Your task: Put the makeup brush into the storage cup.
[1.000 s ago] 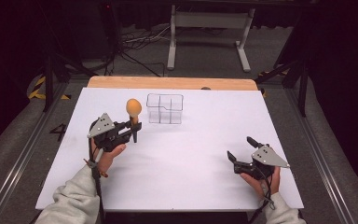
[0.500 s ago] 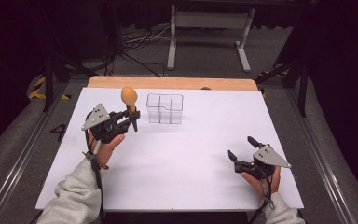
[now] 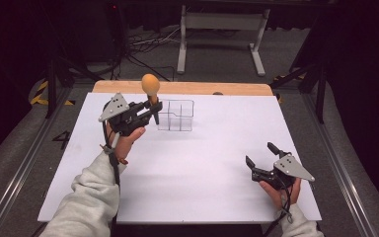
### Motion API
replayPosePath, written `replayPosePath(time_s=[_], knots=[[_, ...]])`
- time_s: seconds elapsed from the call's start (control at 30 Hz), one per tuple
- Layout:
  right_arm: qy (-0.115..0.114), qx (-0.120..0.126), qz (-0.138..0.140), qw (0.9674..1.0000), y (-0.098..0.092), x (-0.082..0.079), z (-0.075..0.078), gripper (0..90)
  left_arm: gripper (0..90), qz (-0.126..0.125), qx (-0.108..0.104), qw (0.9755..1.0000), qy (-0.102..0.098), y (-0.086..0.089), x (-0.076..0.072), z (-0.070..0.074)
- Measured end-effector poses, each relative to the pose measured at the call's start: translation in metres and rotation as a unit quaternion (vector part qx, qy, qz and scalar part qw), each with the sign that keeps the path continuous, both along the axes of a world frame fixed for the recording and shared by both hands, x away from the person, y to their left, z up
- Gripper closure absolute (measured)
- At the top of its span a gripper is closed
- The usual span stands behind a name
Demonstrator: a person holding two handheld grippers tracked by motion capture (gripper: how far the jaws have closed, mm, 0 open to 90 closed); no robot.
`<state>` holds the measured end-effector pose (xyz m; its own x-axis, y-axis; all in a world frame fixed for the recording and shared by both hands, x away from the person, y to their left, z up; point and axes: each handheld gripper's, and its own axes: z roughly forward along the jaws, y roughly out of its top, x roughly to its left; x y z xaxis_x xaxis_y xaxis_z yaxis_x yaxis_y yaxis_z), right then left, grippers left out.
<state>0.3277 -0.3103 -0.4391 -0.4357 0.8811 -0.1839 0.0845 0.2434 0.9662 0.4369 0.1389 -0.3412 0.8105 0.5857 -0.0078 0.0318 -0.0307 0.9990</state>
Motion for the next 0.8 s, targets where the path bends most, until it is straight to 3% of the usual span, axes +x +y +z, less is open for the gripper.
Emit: replayPosePath(time_s=[0.47, 0.8], knots=[[-0.005, 0.002, -0.013, 0.9999, -0.001, -0.001, 0.001, 13.8, 73.4, 0.0, 0.01, 0.9998, -0.015, -0.02, 0.01, 0.015], [-0.005, 0.0, -0.017, 0.9998, -0.001, -0.001, 0.001, 14.2, 73.4, 0.012, 0.01, 0.9998, -0.009, -0.028, 0.022, 0.018]])
